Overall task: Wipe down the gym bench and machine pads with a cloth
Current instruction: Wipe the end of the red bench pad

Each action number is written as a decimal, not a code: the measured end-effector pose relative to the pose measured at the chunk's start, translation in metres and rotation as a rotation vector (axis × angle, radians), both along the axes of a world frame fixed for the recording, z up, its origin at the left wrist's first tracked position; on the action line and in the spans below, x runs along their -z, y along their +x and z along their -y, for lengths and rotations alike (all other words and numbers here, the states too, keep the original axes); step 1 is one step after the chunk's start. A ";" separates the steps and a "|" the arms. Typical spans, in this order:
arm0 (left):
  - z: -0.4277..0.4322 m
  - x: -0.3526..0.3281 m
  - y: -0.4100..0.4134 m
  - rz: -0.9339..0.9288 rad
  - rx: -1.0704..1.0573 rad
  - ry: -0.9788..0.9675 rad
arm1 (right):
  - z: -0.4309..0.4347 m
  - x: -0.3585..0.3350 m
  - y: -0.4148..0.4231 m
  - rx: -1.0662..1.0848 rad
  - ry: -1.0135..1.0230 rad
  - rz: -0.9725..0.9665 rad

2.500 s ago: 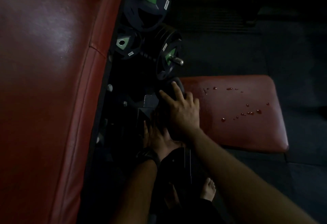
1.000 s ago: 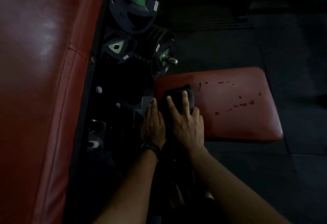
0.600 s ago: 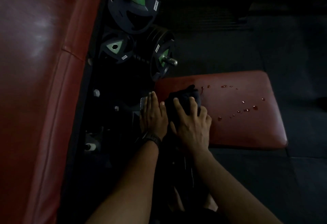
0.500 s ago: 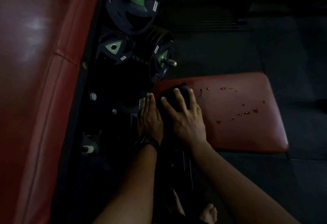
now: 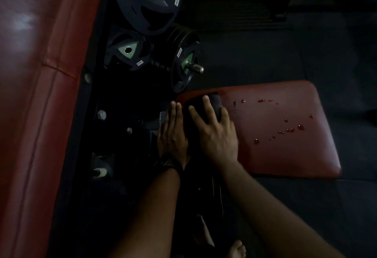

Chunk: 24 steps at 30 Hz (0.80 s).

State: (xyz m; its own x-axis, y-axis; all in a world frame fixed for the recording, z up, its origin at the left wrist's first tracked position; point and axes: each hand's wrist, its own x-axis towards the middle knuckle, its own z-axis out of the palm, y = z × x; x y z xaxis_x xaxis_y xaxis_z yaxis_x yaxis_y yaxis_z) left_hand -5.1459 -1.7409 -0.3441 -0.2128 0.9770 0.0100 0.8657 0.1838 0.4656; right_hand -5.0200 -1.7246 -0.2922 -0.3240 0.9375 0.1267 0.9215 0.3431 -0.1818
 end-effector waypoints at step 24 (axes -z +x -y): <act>-0.003 -0.008 0.008 -0.009 -0.061 -0.006 | -0.036 -0.003 0.016 0.342 -0.046 0.024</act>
State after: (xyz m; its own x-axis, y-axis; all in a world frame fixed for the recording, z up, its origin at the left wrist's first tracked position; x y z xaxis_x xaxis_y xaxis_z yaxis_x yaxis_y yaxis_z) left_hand -5.1377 -1.7380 -0.3360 -0.2719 0.9623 0.0067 0.8569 0.2390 0.4568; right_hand -5.0037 -1.6882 -0.2891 0.0081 0.9969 0.0780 0.9859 0.0051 -0.1671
